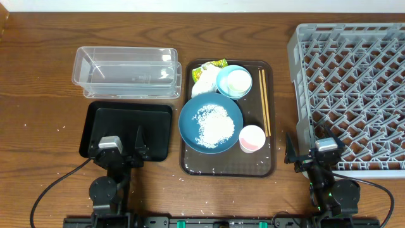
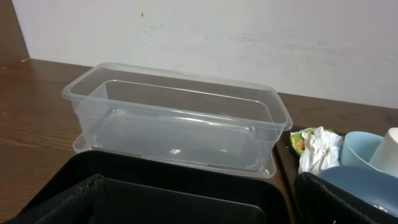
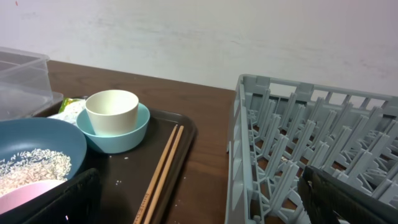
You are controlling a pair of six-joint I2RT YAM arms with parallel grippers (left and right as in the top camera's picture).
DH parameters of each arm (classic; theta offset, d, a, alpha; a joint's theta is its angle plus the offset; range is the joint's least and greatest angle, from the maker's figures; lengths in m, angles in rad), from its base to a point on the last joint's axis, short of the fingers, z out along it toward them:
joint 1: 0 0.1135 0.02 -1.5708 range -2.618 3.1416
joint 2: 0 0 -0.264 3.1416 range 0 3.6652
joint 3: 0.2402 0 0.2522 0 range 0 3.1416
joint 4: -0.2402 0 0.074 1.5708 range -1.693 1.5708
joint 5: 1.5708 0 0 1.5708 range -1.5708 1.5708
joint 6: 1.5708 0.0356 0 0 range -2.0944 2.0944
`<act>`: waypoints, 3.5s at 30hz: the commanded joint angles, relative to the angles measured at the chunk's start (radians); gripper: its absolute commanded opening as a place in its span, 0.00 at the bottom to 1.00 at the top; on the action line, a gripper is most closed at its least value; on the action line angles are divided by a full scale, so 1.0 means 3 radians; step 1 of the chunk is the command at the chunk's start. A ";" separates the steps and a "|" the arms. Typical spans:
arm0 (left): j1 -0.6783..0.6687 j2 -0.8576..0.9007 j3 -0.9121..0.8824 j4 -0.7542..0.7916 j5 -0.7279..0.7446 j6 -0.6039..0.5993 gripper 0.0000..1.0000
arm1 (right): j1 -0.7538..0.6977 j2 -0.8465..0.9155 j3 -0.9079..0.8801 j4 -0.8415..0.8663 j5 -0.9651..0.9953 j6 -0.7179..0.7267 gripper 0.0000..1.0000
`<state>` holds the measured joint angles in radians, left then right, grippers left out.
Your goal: Sort waste into correct bins and load items into the dishwasher rack
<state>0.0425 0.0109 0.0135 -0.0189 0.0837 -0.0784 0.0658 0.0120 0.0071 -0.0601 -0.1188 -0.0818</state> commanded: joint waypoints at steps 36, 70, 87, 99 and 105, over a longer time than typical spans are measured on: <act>-0.0019 -0.0023 -0.0032 -0.0145 0.0107 -0.0015 0.98 | 0.0024 0.0020 -0.0005 -0.0014 0.0009 -0.0031 0.99; -0.0019 -0.0023 -0.0032 0.0117 0.0668 -0.0031 0.98 | 0.0024 0.0020 -0.0005 -0.0014 0.0009 -0.0031 0.99; -0.0019 -0.0023 -0.0032 0.0378 0.1709 -0.0031 0.98 | 0.0024 0.0020 -0.0005 -0.0014 0.0009 -0.0031 0.99; -0.0019 -0.0022 0.0050 0.0657 0.1779 -0.0032 0.98 | 0.0024 0.0020 -0.0005 -0.0013 0.0009 -0.0031 0.99; -0.0019 0.0149 0.0256 0.0651 0.1755 -0.0081 0.98 | 0.0024 0.0020 -0.0005 -0.0014 0.0009 -0.0031 0.99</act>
<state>0.0425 0.0216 0.0200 0.1684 0.5995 -0.0822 0.0658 0.0177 0.0071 -0.0601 -0.1188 -0.0818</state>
